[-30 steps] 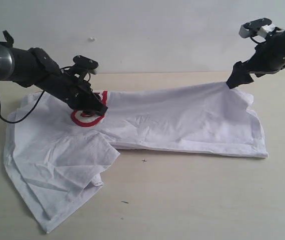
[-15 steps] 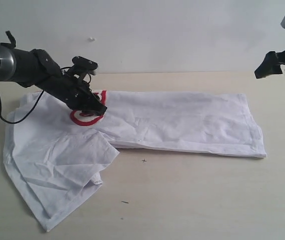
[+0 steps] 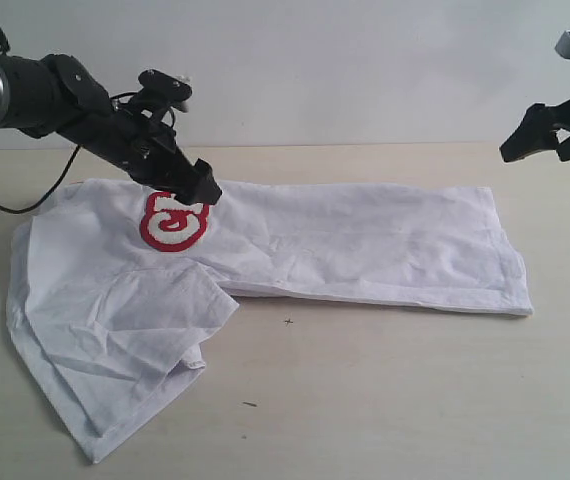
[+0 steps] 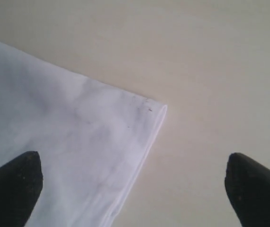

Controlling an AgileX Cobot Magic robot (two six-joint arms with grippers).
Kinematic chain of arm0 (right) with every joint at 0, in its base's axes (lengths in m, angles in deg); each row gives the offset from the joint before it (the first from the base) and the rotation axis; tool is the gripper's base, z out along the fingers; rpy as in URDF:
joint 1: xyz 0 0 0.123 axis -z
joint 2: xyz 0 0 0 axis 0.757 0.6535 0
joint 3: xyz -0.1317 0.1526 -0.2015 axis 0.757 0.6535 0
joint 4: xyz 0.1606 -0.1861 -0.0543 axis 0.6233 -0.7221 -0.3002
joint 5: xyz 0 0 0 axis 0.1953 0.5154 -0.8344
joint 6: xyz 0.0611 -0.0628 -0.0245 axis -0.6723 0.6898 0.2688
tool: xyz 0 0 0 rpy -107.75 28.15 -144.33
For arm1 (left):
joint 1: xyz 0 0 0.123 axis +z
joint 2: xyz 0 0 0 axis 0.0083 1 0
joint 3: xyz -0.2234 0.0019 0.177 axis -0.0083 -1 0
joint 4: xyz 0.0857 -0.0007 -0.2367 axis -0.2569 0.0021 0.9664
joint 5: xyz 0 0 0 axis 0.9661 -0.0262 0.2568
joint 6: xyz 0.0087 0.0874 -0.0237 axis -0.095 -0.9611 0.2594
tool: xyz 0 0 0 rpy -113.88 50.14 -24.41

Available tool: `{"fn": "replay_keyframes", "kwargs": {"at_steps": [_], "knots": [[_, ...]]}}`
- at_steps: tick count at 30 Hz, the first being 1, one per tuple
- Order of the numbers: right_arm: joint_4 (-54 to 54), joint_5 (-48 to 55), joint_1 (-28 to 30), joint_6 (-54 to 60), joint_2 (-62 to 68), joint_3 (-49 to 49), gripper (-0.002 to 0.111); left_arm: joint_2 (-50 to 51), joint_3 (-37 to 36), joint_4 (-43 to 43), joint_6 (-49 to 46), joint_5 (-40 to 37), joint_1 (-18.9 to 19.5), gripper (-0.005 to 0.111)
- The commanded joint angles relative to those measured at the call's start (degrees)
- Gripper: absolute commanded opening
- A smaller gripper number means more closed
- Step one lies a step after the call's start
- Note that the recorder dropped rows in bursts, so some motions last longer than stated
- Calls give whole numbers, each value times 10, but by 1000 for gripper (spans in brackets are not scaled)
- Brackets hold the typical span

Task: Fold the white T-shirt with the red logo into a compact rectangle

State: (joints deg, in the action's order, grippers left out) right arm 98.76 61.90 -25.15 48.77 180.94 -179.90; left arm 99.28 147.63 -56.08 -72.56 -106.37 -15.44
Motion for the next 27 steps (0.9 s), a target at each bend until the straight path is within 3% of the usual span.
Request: {"fn": "replay_keyframes", "kwargs": {"at_steps": [1,6,10,12,14,17,18,20,23,25,27], "knots": [[50,41,-2,27,-29,-4,100,-36,2,-32,-11,-12,11,84],[102,92,-32,55,-44,-4,100,-74,-1,-78,-12,-149,52,84],[56,119,-82,26,-44,-4,100,-113,-21,-61,18,-259,75,84],[6,119,-111,-18,-45,-3,100,-153,-55,-58,14,-266,69,82],[6,119,-118,-24,-48,-3,100,-179,-72,-68,14,-260,57,74],[4,119,-121,-52,-57,-3,99,-209,-86,-100,17,-262,45,44],[8,119,-121,-52,-69,-3,88,-225,-89,-97,33,-294,45,19],[11,119,-121,-59,-80,-3,69,-233,-89,-97,41,-342,45,0],[21,119,-124,-75,-96,-3,29,-241,-120,-64,57,-377,40,1],[25,119,-128,-75,-100,-3,16,-247,-155,-53,54,-376,25,1],[34,119,-130,-74,-101,-3,11,-255,-195,-73,52,-358,-1,2]]}}
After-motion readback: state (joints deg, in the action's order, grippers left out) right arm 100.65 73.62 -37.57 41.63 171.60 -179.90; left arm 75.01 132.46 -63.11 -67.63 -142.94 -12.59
